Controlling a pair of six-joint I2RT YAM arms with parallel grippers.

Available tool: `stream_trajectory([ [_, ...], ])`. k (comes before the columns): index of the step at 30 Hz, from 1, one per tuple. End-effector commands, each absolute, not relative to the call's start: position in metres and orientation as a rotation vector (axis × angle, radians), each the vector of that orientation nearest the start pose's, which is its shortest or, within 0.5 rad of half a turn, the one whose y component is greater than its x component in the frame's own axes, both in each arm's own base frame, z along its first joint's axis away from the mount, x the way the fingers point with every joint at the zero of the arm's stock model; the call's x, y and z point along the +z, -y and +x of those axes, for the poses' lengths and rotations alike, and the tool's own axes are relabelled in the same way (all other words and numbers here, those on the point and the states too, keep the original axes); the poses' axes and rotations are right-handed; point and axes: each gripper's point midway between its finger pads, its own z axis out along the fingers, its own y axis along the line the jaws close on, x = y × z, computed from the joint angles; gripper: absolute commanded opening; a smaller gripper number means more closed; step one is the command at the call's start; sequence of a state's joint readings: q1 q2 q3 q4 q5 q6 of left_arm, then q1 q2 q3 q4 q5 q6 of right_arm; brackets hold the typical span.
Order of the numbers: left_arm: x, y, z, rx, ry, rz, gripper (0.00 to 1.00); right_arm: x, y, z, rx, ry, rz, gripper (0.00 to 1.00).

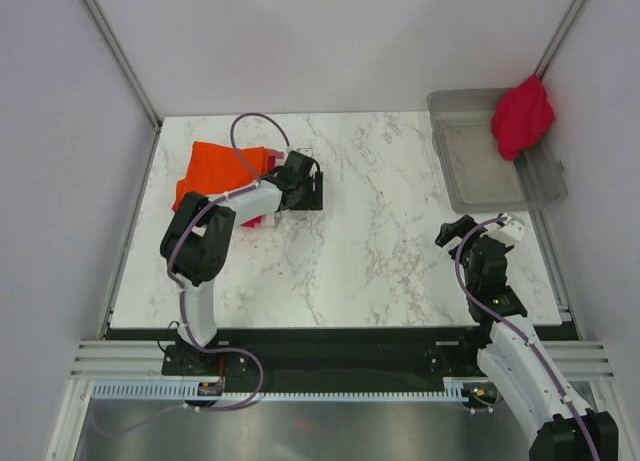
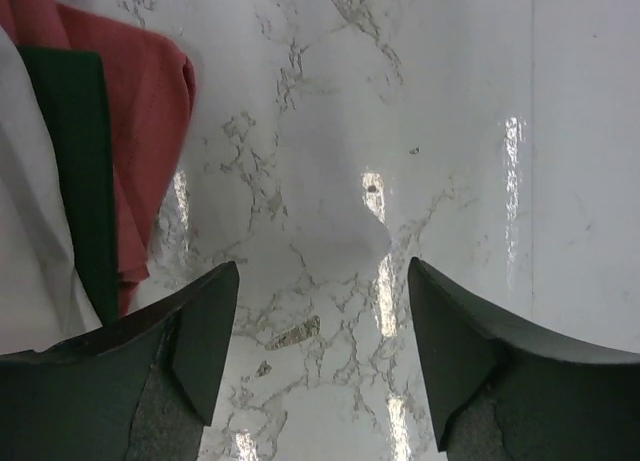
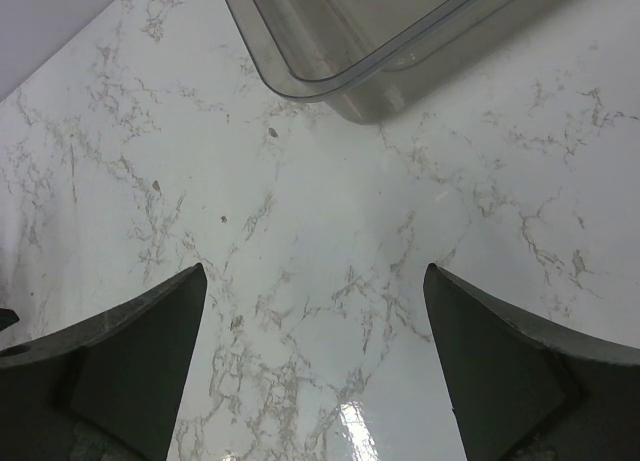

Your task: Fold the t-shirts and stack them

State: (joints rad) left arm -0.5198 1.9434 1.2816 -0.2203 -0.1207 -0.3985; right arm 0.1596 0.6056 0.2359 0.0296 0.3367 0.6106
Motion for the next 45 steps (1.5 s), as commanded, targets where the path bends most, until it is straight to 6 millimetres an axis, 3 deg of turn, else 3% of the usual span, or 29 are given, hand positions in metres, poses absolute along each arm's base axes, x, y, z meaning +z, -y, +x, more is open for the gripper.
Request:
stream_trajectory([
  [1,0.032,0.218,0.429,-0.136,-2.491,0.125,0.75,0.121,-0.009,0.279,0.217,-1.76,0.649,0.98],
  [8,0.014,0.188,0.437,-0.144,-2.559,0.013,0.74,0.12,-0.009,0.279,0.219,-1.764,0.647,0.98],
  [11,0.005,0.162,0.437,-0.198,-2.6,-0.113,0.74,0.12,-0.009,0.279,0.219,-1.761,0.646,0.98],
  [13,0.005,0.134,0.44,-0.211,-2.601,-0.247,0.73,0.121,-0.009,0.279,0.22,-1.761,0.647,0.98],
  [17,0.02,0.092,0.446,-0.284,-2.535,-0.443,0.73,0.121,-0.009,0.279,0.22,-1.76,0.646,0.98],
  [23,0.033,0.044,0.456,-0.355,-2.44,-0.645,0.75,0.121,-0.008,0.278,0.216,-1.756,0.648,0.98],
  [27,0.037,0.05,0.464,-0.432,-2.431,-0.634,0.73,0.122,-0.008,0.277,0.217,-1.754,0.648,0.98],
  [31,0.054,0.08,0.465,-0.473,-2.405,-0.492,0.75,0.124,-0.009,0.277,0.207,-1.76,0.611,0.98],
  [32,0.059,0.098,0.462,-0.474,-2.406,-0.428,0.76,0.131,-0.01,0.279,0.208,-1.753,0.596,0.98],
  [33,0.073,0.104,0.462,-0.464,-2.379,-0.396,0.77,0.137,-0.01,0.28,0.208,-1.751,0.588,0.98],
  [34,0.076,0.115,0.456,-0.461,-2.381,-0.354,0.79,0.154,-0.012,0.285,0.22,-1.737,0.586,0.98],
  [37,0.103,0.129,0.441,-0.494,-2.336,-0.323,0.8,0.178,-0.013,0.29,0.209,-1.763,0.588,0.98],
  [38,0.108,0.139,0.434,-0.51,-2.333,-0.295,0.85,0.208,-0.01,0.301,0.196,-1.731,0.596,0.98],
  [40,0.126,0.149,0.419,-0.515,-2.296,-0.262,0.91,0.226,-0.003,0.308,0.138,-1.748,0.626,0.96],
  [41,0.131,0.165,0.409,-0.523,-2.295,-0.212,0.93,0.253,-0.001,0.324,0.118,-1.727,0.637,0.96],
  [42,0.13,0.166,0.399,-0.485,-2.293,-0.201,0.94,0.262,0.006,0.331,0.082,-1.723,0.657,0.97],
  [43,0.145,0.17,0.391,-0.49,-2.261,-0.187,0.96,0.265,0.011,0.337,0.053,-1.738,0.679,0.97],
  [44,0.149,0.178,0.382,-0.506,-2.251,-0.165,1.0,0.279,0.02,0.354,0.025,-1.727,0.714,0.97],
  [45,0.142,0.177,0.371,-0.513,-2.267,-0.179,1.0,0.284,0.026,0.362,0.015,-1.722,0.744,0.98],
])
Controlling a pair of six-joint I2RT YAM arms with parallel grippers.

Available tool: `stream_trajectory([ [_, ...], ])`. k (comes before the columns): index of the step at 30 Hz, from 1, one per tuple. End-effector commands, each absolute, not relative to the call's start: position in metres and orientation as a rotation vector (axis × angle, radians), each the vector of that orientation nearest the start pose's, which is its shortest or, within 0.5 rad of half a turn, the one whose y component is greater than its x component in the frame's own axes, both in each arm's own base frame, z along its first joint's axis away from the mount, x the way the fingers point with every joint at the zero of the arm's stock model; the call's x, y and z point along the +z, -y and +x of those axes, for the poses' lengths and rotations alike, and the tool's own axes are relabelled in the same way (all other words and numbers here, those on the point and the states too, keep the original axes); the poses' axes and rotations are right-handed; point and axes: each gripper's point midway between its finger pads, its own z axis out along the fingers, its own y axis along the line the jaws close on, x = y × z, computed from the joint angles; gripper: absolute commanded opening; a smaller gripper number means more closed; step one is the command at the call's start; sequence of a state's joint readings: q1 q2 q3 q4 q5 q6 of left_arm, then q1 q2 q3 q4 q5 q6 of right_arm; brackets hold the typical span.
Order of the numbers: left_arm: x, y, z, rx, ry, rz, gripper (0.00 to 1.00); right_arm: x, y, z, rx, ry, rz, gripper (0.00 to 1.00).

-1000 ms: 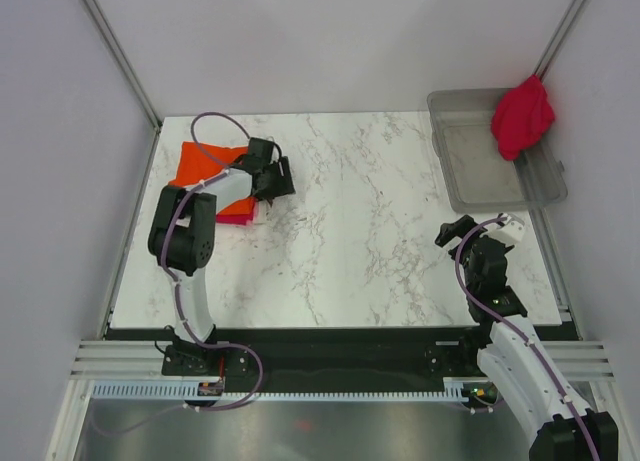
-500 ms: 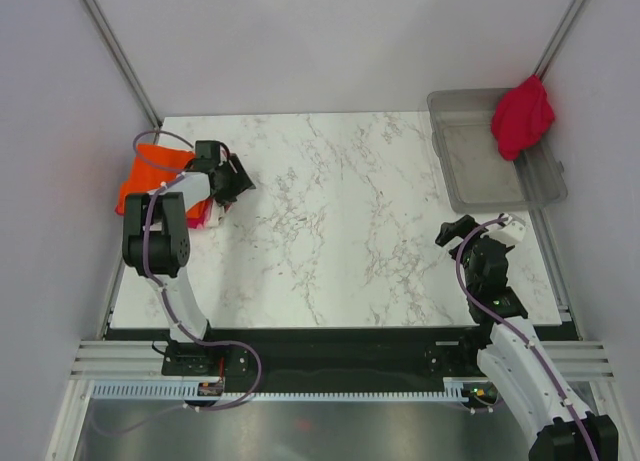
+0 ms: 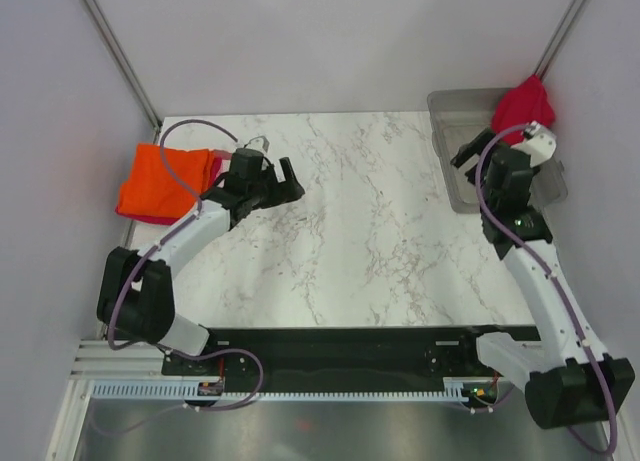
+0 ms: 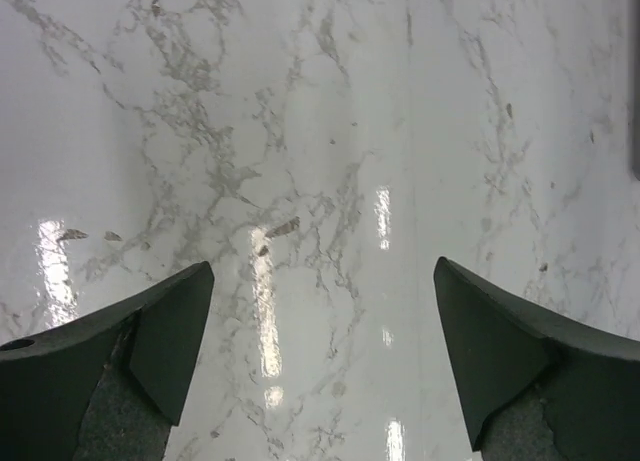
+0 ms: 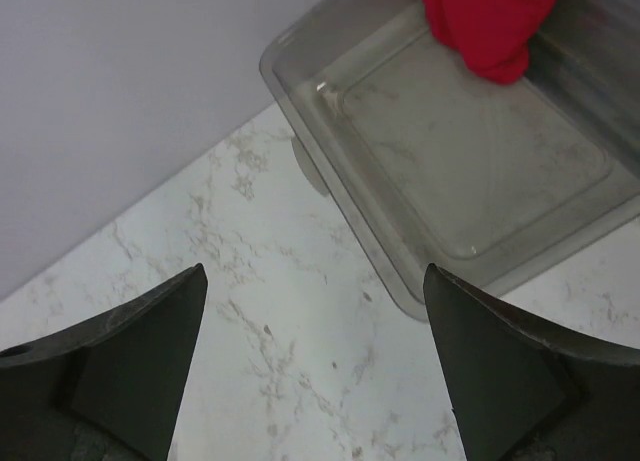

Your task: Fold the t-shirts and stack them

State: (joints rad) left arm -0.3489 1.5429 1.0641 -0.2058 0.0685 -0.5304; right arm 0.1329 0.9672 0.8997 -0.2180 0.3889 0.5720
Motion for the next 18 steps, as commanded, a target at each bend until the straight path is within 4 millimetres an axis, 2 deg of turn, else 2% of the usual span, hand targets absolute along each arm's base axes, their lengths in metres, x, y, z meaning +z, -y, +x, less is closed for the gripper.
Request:
stream_trajectory([
  [1,0.155,0.172,0.366,-0.511,-2.225,-0.196,1.0,0.287,0.033,0.369,0.0,-1.723,0.765,0.98],
  [2,0.157,0.167,0.362,-0.498,-2.21,-0.222,1.0,0.292,0.046,0.384,-0.024,-1.71,0.807,0.98],
  [3,0.145,0.161,0.352,-0.483,-2.227,-0.241,1.0,0.294,0.053,0.391,-0.034,-1.702,0.836,0.98],
  [4,0.148,0.157,0.348,-0.481,-2.204,-0.255,1.0,0.28,0.054,0.405,-0.04,-1.73,0.865,0.98],
  [5,0.159,0.149,0.344,-0.467,-2.151,-0.279,1.0,0.291,0.078,0.412,-0.056,-1.679,0.928,0.98],
  [6,0.149,0.142,0.335,-0.448,-2.153,-0.288,1.0,0.29,0.084,0.419,-0.051,-1.676,0.95,0.98],
  [7,0.154,0.139,0.334,-0.45,-2.112,-0.291,1.0,0.272,0.089,0.432,-0.057,-1.704,0.99,0.98],
  [8,0.154,0.134,0.331,-0.441,-2.093,-0.298,1.0,0.276,0.101,0.439,-0.07,-1.676,1.023,0.98],
  [9,0.154,0.125,0.323,-0.422,-2.058,-0.312,1.0,0.27,0.108,0.445,-0.084,-1.676,1.049,0.98],
  [10,0.154,0.122,0.32,-0.42,-2.038,-0.307,1.0,0.248,0.117,0.456,-0.119,-1.699,1.088,0.98],
  [11,0.162,0.122,0.321,-0.436,-1.989,-0.302,1.0,0.247,0.128,0.464,-0.128,-1.678,1.119,0.98],
  [12,0.156,0.117,0.313,-0.431,-1.977,-0.296,1.0,0.24,0.135,0.469,-0.148,-1.672,1.142,0.98],
  [13,0.161,0.117,0.313,-0.445,-1.936,-0.291,1.0,0.218,0.142,0.479,-0.185,-1.693,1.165,0.98],
  [14,0.168,0.119,0.314,-0.471,-1.885,-0.276,1.0,0.22,0.154,0.485,-0.222,-1.66,1.181,0.98],
  [15,0.165,0.116,0.31,-0.467,-1.862,-0.262,1.0,0.213,0.159,0.492,-0.243,-1.656,1.189,0.98],
  [16,0.166,0.115,0.309,-0.466,-1.846,-0.252,1.0,0.187,0.167,0.501,-0.281,-1.688,1.207,0.98],
  [17,0.167,0.114,0.308,-0.462,-1.834,-0.245,1.0,0.191,0.177,0.512,-0.27,-1.67,1.215,0.98],
  [18,0.167,0.112,0.307,-0.456,-1.827,-0.245,1.0,0.183,0.183,0.519,-0.274,-1.682,1.215,0.98],
])
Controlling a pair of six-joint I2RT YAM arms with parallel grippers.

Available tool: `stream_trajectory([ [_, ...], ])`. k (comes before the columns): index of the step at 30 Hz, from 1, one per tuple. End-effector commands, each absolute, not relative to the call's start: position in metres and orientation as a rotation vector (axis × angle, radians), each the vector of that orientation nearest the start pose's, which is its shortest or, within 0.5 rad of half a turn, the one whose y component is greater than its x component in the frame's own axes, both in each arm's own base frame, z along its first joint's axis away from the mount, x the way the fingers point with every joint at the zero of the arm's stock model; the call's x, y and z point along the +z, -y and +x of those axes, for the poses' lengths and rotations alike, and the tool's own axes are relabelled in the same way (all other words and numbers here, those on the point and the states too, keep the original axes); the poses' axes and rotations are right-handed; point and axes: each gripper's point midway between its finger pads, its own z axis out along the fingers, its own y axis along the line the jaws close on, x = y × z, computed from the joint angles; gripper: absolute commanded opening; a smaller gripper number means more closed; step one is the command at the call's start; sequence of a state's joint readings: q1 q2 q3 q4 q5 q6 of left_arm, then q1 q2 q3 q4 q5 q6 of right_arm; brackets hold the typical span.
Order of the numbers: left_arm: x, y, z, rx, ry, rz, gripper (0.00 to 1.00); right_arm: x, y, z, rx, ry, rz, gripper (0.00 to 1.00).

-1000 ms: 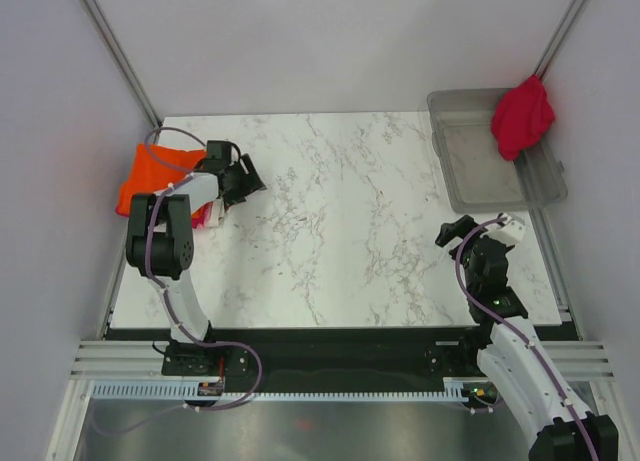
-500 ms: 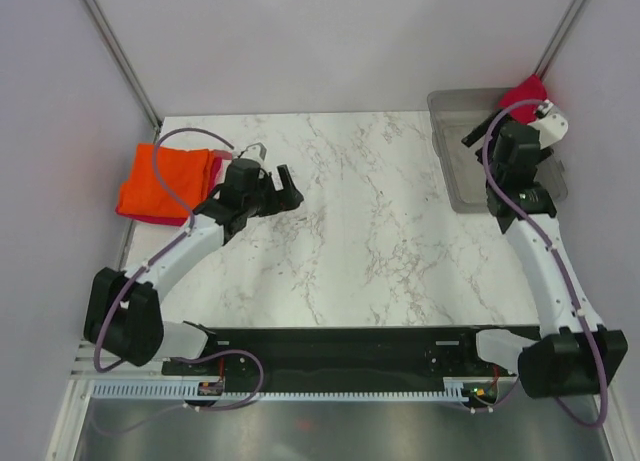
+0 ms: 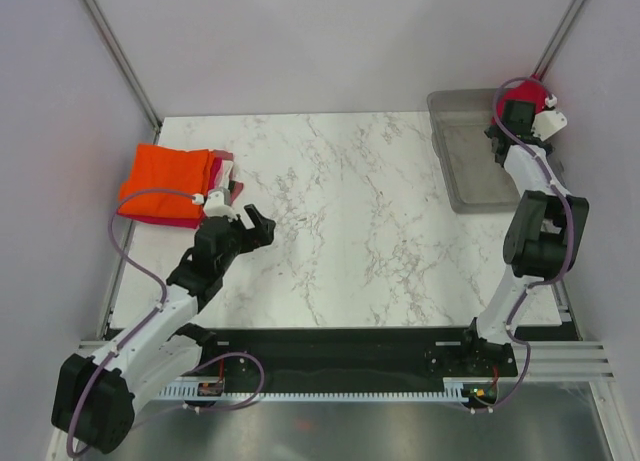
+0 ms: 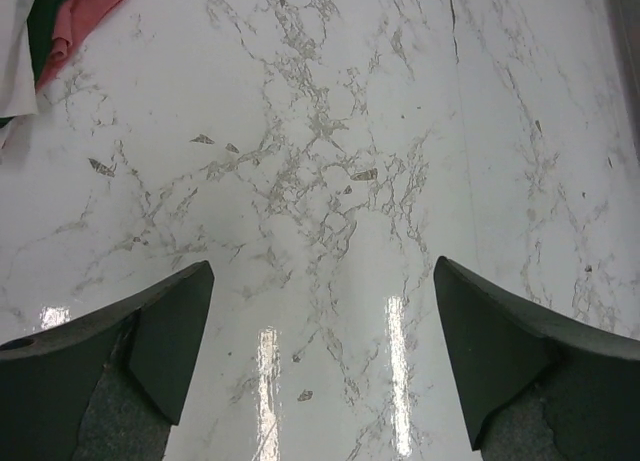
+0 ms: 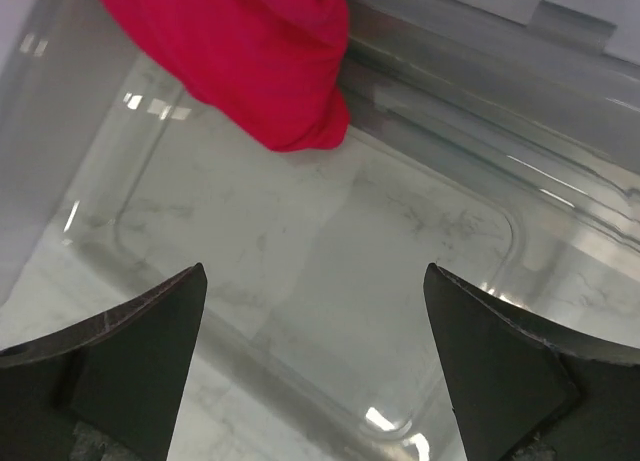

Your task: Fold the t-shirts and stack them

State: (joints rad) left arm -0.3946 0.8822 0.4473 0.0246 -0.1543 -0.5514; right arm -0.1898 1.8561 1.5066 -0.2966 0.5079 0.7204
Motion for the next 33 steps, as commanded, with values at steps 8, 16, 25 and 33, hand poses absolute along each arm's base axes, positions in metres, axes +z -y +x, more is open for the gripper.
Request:
stream_trajectory([
  [8,0.183,0.103,0.297,-0.478,-1.719,-0.27,1.0,0.129,0.232,0.584,-0.339,-1.732,1.183,0.98],
  [16,0.181,0.098,0.296,-0.468,-1.702,-0.298,1.0,0.085,0.257,0.61,-0.37,-1.743,1.213,0.98],
  [25,0.19,0.098,0.294,-0.469,-1.682,-0.276,1.0,0.11,0.242,0.646,-0.323,-1.682,1.072,0.0],
  [33,0.188,0.097,0.297,-0.458,-1.685,-0.278,1.0,0.263,0.108,0.638,-0.291,-1.535,0.833,0.0],
])
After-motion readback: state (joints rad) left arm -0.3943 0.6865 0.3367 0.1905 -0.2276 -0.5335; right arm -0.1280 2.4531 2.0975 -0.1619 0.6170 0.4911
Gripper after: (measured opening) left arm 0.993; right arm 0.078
